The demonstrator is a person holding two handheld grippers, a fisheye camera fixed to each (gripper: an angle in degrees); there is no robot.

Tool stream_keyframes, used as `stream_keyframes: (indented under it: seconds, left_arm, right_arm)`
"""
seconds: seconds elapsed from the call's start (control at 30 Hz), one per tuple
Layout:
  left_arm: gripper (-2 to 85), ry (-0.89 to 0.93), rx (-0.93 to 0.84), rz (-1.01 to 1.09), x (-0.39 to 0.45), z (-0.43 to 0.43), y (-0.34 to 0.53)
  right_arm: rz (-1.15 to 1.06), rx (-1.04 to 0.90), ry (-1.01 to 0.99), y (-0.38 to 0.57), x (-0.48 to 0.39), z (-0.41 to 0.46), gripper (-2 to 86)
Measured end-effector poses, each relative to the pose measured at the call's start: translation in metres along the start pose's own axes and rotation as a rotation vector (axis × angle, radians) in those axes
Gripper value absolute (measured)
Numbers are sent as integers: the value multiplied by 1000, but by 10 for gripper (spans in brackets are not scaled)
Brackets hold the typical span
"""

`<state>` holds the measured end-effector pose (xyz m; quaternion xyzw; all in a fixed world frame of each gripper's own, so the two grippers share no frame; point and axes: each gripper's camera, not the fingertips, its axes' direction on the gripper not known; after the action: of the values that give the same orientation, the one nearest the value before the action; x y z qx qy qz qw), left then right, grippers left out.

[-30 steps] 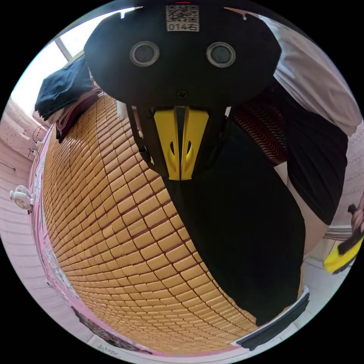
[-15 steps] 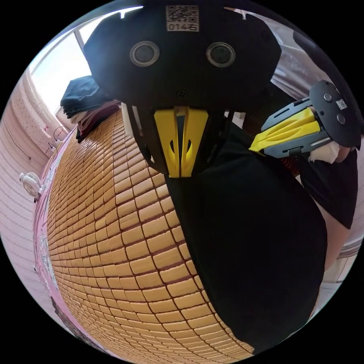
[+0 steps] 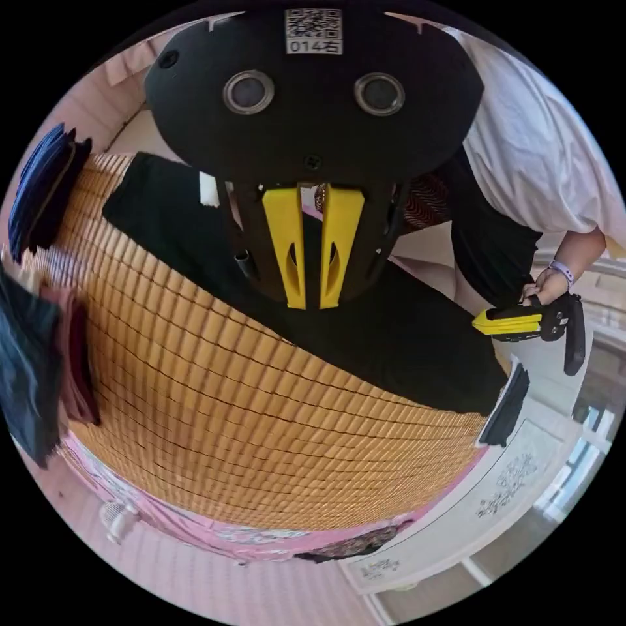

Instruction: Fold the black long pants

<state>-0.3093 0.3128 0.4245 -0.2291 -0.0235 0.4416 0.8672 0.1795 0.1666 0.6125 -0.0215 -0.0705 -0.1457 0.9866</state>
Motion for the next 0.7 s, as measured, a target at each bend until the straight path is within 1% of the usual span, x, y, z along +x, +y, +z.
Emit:
stream_keyframes:
  seconds: [0.03, 0.07, 0.1, 0.13, 0.2, 0.23, 0.3, 0.37, 0.43, 0.5, 0.6, 0.67, 0.7]
  left_arm:
    - [-10, -20, -18, -40, -7, 2, 0]
    - [-10, -39, -30, -77, -12, 4, 0]
    - [-10, -47, -33, -93, -15, 4, 0]
    - [-10, -61, -38, -122, -18, 5, -1]
    - [-10, -79, -43, -166, -23, 6, -4]
    - [-10, -82, -43, -194, -25, 7, -7]
    - [-10, -79, -45, -236, -28, 10, -10]
    - [-10, -100, -77, -253, -28, 19, -16]
    - [-10, -128, -108, -241, -26, 28, -20]
    - [-10, -139, -103, -231, -24, 31, -22]
    - [-10, -140, -119, -248, -25, 34, -26]
    - [-10, -141, -135, -242, -26, 36, -28]
    - [-10, -142, -136, -240, -27, 36, -28]
  right_arm:
    - [127, 38, 72, 32, 36, -10, 78]
    - [192, 54, 112, 48, 52, -15, 88]
    - [325, 82, 185, 78, 84, -24, 105]
    - [446, 109, 217, 105, 111, -30, 122]
    - [598, 138, 199, 138, 144, -34, 144]
    - [669, 140, 151, 153, 162, -31, 155]
    - [743, 119, 80, 169, 184, -22, 158]
    - [797, 83, 40, 181, 198, -10, 151]
    - [828, 116, -104, 198, 212, -5, 116]
    - [845, 128, -137, 213, 219, -8, 97]
    - [814, 130, -178, 236, 223, -13, 57]
    - [783, 167, -200, 250, 224, -20, 43]
    - [765, 216, -223, 258, 225, -28, 39]
